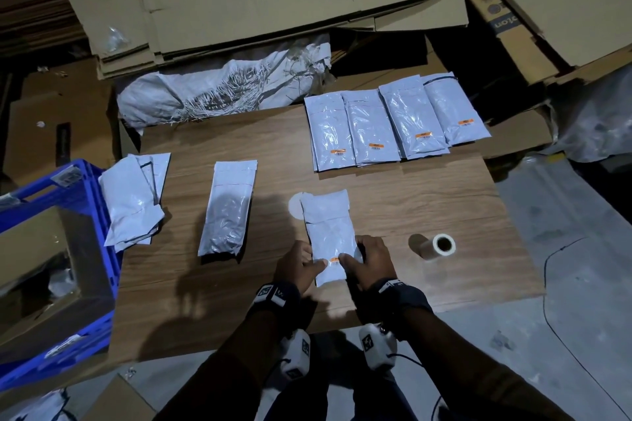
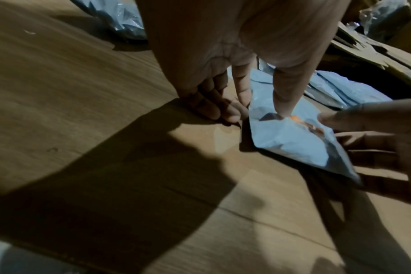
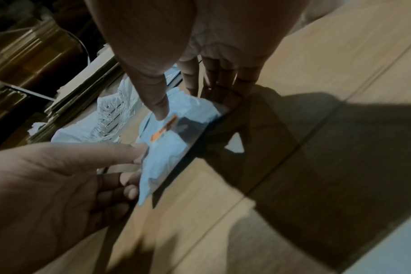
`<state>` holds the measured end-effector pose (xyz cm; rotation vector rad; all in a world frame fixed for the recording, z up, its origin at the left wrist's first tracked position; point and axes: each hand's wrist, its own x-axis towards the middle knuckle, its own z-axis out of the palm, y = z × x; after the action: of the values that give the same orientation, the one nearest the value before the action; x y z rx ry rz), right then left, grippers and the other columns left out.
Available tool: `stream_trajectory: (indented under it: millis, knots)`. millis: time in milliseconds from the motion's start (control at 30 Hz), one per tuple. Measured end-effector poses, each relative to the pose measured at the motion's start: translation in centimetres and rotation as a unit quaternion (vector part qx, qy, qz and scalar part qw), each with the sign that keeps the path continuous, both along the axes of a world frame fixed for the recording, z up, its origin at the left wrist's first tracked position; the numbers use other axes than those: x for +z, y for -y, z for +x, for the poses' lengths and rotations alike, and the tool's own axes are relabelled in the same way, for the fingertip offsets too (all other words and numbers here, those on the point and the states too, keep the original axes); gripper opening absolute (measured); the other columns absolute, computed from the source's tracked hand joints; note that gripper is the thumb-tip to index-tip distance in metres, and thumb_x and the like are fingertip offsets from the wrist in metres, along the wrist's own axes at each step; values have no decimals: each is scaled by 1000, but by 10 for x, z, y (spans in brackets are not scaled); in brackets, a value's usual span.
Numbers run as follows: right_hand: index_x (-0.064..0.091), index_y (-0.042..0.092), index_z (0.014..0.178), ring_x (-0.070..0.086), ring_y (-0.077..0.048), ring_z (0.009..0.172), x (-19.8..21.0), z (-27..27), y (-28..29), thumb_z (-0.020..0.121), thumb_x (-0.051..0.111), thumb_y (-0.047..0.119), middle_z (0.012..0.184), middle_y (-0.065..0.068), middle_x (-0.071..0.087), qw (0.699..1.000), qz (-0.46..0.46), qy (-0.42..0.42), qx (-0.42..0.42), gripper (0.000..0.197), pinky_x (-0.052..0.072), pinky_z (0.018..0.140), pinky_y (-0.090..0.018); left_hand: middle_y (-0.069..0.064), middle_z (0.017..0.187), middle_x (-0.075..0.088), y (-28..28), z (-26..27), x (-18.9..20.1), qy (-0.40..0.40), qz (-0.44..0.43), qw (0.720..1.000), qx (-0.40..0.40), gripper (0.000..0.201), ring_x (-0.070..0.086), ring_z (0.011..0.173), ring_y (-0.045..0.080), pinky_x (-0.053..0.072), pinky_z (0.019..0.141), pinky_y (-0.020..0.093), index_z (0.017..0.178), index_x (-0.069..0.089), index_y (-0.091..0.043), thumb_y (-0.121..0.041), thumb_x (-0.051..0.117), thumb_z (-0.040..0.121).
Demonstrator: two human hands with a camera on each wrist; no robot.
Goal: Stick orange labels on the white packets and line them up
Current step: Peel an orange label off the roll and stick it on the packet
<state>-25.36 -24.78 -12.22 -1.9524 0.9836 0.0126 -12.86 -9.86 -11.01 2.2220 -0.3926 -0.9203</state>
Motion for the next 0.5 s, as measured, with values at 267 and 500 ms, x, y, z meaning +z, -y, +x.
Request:
stream_trajectory:
  millis: [267,500]
  knots:
    - [54,11,110,64,-18,79,44,9,-1,87,76,16,92,-1,69,996,67,55,-31,32,41,56,-13,2,99,69,-7,12,13,-34,-76,996,24,37,67,91,15,48,72,18,96,57,-16,-26,88,78]
    - [43,30,136,66,-11,81,87,27,0,84,79,20,93,4,65,989,35,132,-57,64,49,63,-24,16,102,68,6,35,55,-4,-195,980,35,40,64,83,19,48,59,10,112,53,-7,-4,80,83]
